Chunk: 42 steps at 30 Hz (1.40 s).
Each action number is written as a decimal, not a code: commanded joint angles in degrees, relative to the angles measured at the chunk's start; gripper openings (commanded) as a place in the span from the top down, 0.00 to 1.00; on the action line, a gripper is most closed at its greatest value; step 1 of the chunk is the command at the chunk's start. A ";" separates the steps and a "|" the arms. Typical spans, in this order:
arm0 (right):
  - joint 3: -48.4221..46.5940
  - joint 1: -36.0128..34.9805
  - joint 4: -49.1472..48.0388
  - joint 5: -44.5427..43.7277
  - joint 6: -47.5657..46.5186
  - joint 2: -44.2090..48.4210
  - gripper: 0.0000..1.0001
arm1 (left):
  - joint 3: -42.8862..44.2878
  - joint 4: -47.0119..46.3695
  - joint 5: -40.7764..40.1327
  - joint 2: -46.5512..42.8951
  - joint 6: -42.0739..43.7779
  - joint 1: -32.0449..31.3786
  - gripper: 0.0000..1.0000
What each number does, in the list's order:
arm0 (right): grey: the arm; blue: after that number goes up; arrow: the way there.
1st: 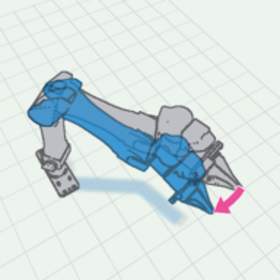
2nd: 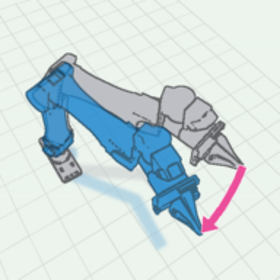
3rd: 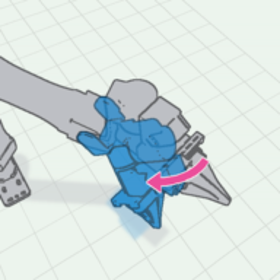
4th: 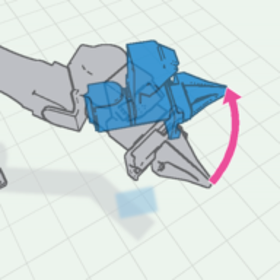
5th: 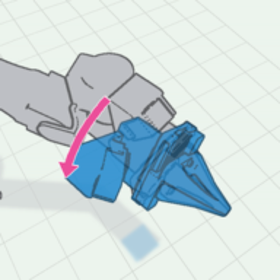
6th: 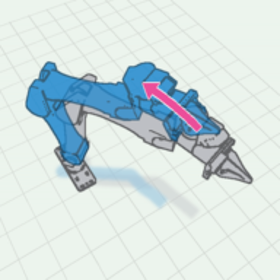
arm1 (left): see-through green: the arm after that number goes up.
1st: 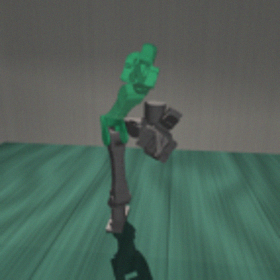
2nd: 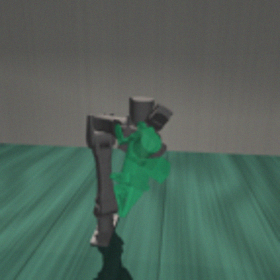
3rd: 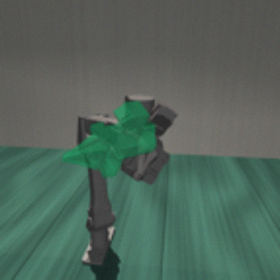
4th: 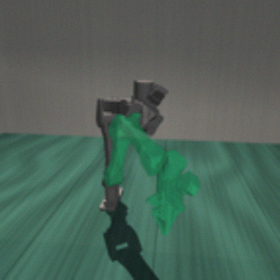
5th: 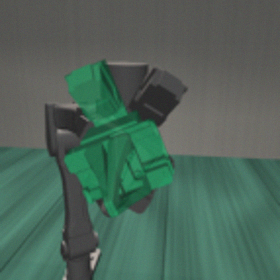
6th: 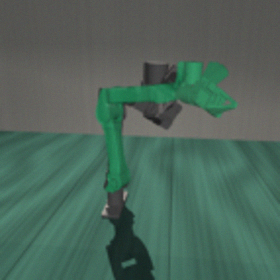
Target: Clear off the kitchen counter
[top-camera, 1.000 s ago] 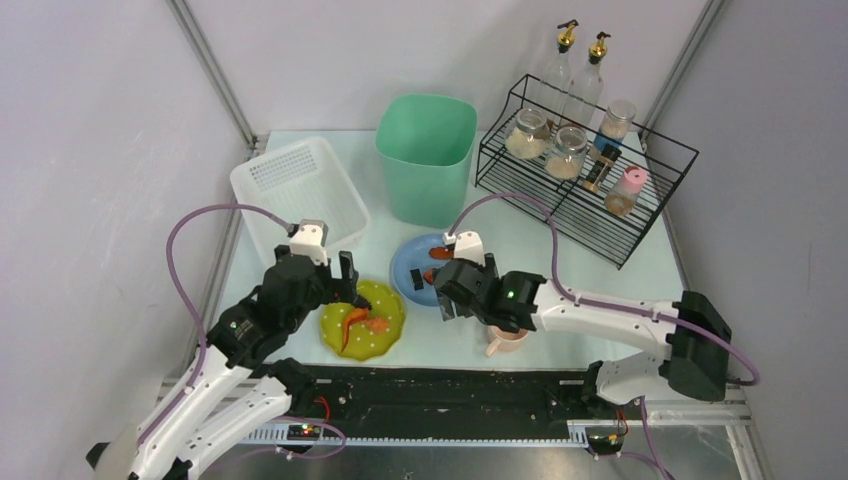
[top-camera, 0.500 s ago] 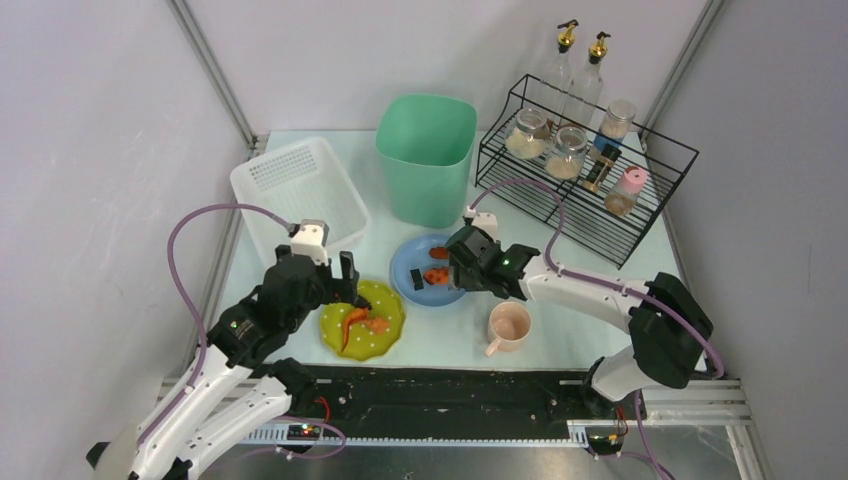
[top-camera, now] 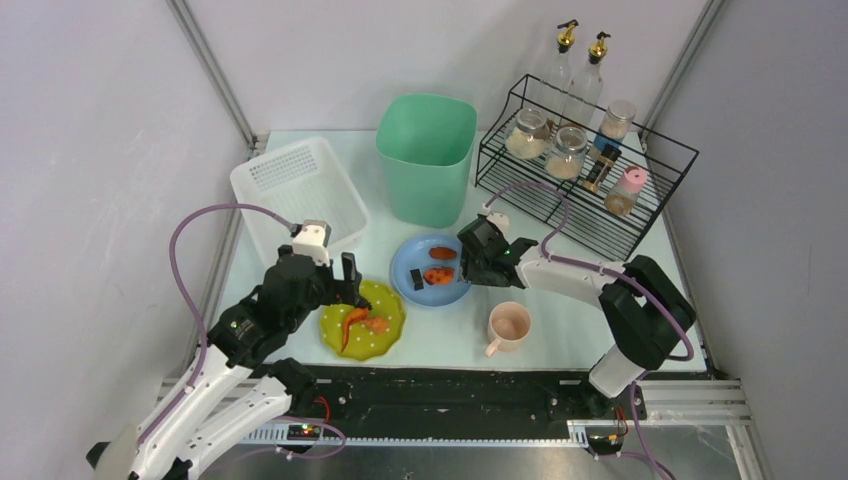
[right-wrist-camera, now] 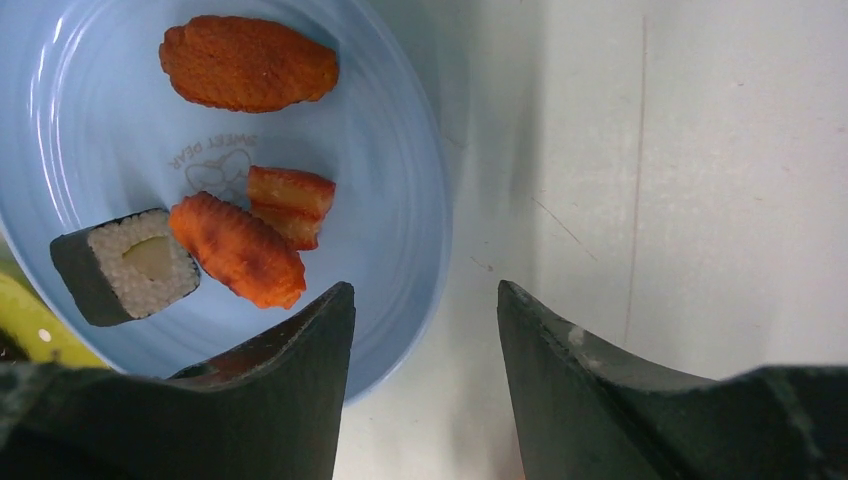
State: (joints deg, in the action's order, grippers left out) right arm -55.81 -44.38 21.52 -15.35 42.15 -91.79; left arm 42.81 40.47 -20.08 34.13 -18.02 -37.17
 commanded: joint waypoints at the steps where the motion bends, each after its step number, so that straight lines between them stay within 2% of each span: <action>1: 0.65 0.49 -4.91 2.38 2.01 -1.77 0.42 | 0.21 -0.82 1.24 0.49 0.07 -0.45 0.02; 11: 3.09 2.21 -9.11 5.84 3.72 -4.79 0.58 | 0.15 -0.76 1.52 0.93 0.26 -0.45 0.02; 15: 3.64 2.28 -9.43 6.19 3.69 -5.34 0.77 | 0.26 -0.70 1.64 1.23 0.35 -0.38 0.02; 19: 4.28 2.35 -9.69 6.15 3.78 -5.18 0.99 | 0.21 -0.72 1.75 1.38 0.37 -0.37 0.02; 26: 4.69 2.35 -7.62 4.64 2.69 -1.30 1.00 | 0.20 -0.68 1.81 1.46 0.36 -0.43 0.02; 32: 4.75 2.29 -4.77 4.21 -0.34 7.34 1.00 | 0.25 -0.67 1.93 1.43 0.36 -0.37 0.02; 42: 4.75 2.76 -2.27 11.12 -2.33 18.07 1.00 | 0.25 -0.70 2.27 1.55 0.36 -0.43 0.02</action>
State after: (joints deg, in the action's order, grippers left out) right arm -50.41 -41.65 20.34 -8.23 40.49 -78.22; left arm 42.81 40.47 -18.65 35.53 -17.98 -37.17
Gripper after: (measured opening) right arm 0.024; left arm 0.985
